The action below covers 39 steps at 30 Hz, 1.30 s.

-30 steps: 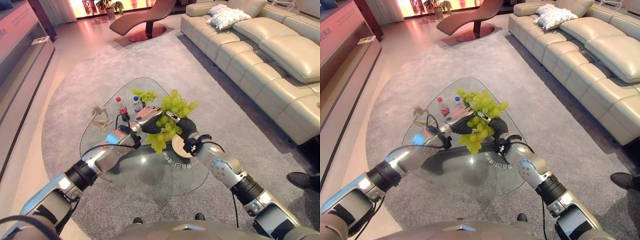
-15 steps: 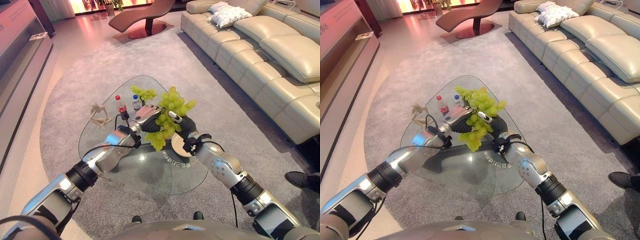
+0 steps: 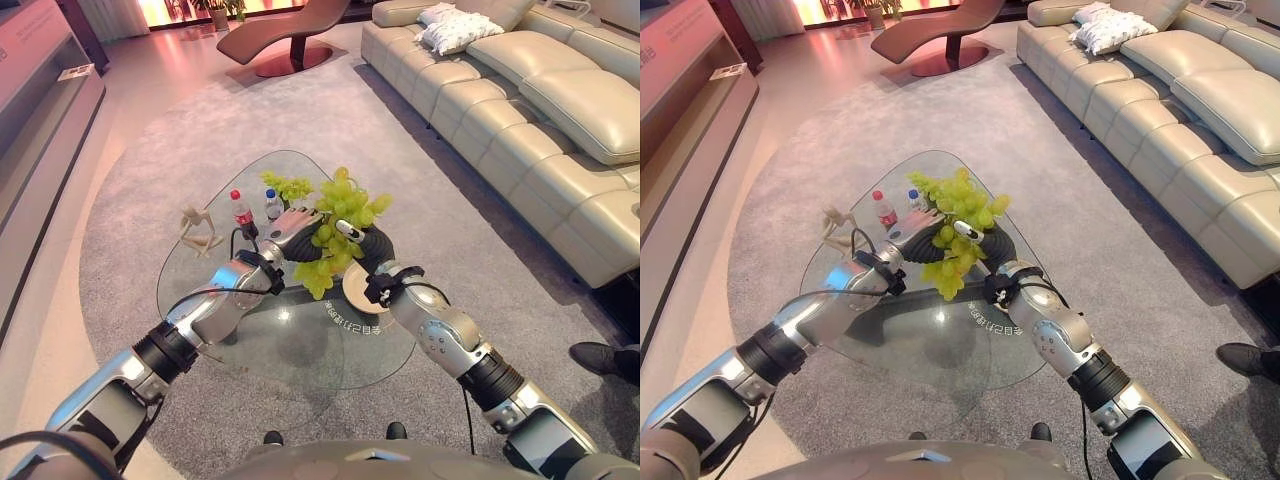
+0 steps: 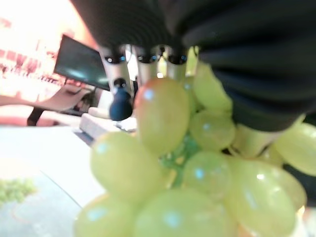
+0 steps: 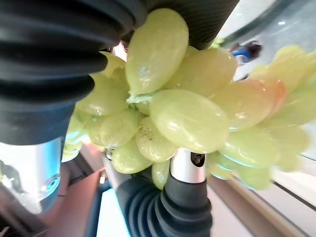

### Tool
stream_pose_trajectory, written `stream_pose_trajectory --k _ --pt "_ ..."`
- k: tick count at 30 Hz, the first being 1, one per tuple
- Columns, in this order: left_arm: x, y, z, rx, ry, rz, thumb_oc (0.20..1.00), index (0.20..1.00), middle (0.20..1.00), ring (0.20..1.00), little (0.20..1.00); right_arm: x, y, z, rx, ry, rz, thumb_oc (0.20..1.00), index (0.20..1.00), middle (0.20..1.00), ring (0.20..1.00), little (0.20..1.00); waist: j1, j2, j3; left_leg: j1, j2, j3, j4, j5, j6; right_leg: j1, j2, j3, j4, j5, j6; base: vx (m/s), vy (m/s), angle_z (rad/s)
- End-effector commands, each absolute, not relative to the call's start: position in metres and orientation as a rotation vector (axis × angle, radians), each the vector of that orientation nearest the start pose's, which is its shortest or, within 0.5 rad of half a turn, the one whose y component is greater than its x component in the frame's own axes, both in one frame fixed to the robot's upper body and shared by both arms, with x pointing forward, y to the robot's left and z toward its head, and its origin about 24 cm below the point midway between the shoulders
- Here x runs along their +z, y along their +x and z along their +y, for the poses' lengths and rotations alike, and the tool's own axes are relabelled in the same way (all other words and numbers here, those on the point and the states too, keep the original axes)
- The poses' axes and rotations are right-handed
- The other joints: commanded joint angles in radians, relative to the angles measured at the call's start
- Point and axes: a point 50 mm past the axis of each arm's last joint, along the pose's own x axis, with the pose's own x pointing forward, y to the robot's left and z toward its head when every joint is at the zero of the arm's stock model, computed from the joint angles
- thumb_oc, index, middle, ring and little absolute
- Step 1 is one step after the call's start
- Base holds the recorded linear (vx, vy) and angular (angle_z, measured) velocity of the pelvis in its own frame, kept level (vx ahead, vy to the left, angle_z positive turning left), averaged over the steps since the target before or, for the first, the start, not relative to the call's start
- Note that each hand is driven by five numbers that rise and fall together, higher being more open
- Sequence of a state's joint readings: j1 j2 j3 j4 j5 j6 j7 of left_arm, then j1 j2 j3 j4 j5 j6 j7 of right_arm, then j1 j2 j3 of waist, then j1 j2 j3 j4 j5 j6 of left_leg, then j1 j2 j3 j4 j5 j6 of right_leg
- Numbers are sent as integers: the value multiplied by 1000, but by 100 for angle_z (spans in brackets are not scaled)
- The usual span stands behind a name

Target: Pick up fruits into the plate

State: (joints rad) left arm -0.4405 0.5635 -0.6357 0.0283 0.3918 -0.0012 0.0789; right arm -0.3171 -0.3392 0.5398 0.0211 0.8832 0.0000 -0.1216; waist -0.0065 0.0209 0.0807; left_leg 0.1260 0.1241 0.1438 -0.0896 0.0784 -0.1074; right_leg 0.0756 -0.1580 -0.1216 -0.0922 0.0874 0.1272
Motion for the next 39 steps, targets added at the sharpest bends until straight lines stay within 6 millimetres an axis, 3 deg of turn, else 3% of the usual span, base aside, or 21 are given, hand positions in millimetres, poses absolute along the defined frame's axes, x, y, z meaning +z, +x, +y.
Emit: stream_pose_trajectory --k 1,2,14,30,31,39 --pt "105 298 77 -572 904 -370 200 200 200 200 200 199 253 -20 851 672 -409 398 398 398 398 398 -17 -18 26 -1 -23 -18 24 -120 41 44 3 -39 30 -93 21 0 0 0" --pt "104 297 75 -581 879 -357 200 200 200 200 200 201 252 -19 857 676 -416 200 200 200 200 200 -16 -17 26 -1 -23 -18 24 -120 41 44 2 -40 30 -93 21 0 0 0" --pt "96 290 67 -707 368 -82 200 200 200 200 200 212 241 -9 963 689 -464 200 200 200 200 200 7 -7 24 17 -16 6 23 -123 36 61 -25 -86 16 -79 30 9 0 0" --pt "110 295 67 -680 471 -122 200 200 200 200 200 205 245 -12 932 674 -432 200 200 200 200 200 0 -7 23 14 -15 11 25 -118 40 57 -18 -74 18 -80 24 0 1 -1" --pt "109 295 67 -681 472 -116 1000 1000 1000 1000 1000 204 244 -12 930 679 -427 200 200 200 200 200 0 -7 23 14 -14 10 26 -118 39 57 -18 -73 18 -80 24 0 0 0" --pt "106 296 72 -665 493 -72 1000 1000 1000 1000 1000 201 246 -16 904 717 -400 200 200 200 200 200 -3 -3 27 11 -13 3 28 -116 40 56 -12 -67 26 -84 20 0 0 0"
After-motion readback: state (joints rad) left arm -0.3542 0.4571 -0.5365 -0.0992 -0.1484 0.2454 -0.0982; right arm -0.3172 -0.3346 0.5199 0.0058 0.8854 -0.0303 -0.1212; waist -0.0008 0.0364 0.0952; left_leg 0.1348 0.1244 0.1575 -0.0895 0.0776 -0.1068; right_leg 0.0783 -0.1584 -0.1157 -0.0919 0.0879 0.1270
